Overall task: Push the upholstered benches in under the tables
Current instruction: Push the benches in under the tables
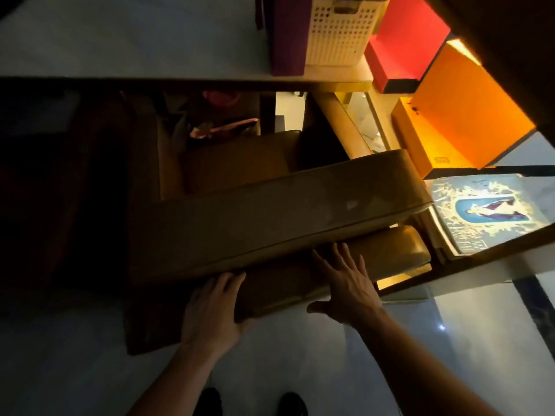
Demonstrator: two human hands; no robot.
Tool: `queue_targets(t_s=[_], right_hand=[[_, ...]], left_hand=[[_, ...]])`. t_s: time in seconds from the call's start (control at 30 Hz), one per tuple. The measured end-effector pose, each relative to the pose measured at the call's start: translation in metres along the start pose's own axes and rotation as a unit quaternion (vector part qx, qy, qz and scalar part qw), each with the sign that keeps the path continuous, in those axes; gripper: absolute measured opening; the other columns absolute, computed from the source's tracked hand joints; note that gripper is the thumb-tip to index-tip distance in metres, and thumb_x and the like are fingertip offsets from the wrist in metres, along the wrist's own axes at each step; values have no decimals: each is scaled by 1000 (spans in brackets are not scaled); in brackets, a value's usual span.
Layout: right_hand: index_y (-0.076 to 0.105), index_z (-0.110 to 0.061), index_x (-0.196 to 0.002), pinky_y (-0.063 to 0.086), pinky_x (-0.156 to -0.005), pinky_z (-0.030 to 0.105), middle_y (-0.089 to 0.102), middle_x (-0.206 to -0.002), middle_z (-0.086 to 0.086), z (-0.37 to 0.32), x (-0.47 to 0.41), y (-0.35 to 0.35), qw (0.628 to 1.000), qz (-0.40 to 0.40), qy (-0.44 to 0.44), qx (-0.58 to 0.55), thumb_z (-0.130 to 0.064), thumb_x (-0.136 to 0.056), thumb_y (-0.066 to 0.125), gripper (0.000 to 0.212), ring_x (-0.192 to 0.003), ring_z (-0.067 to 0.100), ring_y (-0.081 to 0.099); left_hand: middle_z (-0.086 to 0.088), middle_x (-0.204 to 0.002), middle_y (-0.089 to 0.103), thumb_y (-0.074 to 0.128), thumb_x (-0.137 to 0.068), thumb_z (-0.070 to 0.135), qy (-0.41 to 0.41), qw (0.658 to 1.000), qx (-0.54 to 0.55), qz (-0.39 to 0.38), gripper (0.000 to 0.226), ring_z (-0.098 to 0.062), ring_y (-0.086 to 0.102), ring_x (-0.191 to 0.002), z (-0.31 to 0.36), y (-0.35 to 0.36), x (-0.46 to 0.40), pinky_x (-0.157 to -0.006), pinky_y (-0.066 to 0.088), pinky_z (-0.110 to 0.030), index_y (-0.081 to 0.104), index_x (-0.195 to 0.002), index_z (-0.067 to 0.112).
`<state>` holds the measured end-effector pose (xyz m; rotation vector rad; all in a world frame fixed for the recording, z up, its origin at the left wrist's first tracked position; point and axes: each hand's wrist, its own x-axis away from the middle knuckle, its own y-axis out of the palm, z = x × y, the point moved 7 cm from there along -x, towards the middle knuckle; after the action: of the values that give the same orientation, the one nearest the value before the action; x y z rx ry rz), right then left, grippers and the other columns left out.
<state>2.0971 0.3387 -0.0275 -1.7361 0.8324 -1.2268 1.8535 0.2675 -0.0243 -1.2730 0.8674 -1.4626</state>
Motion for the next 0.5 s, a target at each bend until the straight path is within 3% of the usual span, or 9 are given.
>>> queue_targets(t_s=[0.1,0.2,0.5], right_hand=[[-13,-42,-155,-5,-120,64,-23,-164,8,-5,-5,23,1000,14,-7,-1,-71,-75,69,118,-148,36,-26],[-5,-40,-157,3,-120,67,-13,-167,11,-6,0,25,999,48,11,14,-69,-77,67,112,-151,39,-15],[-5,-37,-158,4,-122,59,-9,-167,14,-9,0,23,997,47,46,29,-71,-84,57,102,-152,39,-10]], left_hand=[[15,-150,24,56,-78,74,-25,1000,-1,17,89,-14,28,-136,-11,14,6,-108,35,-40,16,-152,42],[17,-149,25,56,-80,71,-18,999,-18,26,84,-14,28,-135,-12,16,7,-107,34,-41,18,-151,44],[17,-145,32,58,-84,64,-10,998,-14,60,77,-15,30,-131,-7,10,1,-102,35,-38,23,-150,43]])
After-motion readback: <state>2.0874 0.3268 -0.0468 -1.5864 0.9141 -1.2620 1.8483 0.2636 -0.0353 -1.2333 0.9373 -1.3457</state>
